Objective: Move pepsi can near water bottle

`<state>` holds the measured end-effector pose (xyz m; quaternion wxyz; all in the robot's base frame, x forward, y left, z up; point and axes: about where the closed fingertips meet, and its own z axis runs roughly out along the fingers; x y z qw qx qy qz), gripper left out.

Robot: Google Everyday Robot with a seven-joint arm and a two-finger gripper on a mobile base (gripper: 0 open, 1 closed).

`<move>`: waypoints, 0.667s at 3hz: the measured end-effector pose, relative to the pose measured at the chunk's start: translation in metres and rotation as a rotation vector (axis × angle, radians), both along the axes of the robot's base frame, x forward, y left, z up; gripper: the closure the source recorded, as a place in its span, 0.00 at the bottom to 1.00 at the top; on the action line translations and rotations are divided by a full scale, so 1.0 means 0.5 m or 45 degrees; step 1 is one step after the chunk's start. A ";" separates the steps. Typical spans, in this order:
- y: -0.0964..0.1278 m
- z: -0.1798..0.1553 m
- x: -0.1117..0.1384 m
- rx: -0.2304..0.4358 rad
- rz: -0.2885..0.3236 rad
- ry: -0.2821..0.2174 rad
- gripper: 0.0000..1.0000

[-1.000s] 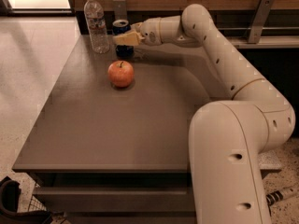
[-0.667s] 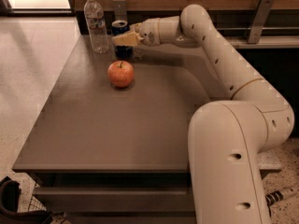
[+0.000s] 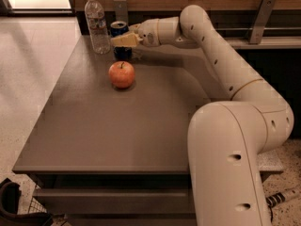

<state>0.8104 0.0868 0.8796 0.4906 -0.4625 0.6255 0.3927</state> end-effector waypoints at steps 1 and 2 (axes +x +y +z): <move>0.007 -0.002 -0.001 0.001 0.006 0.002 0.06; 0.012 -0.004 -0.001 0.001 0.010 0.004 0.00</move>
Offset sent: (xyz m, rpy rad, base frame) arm -0.0004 0.0032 -0.0010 0.0004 0.0017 0.0043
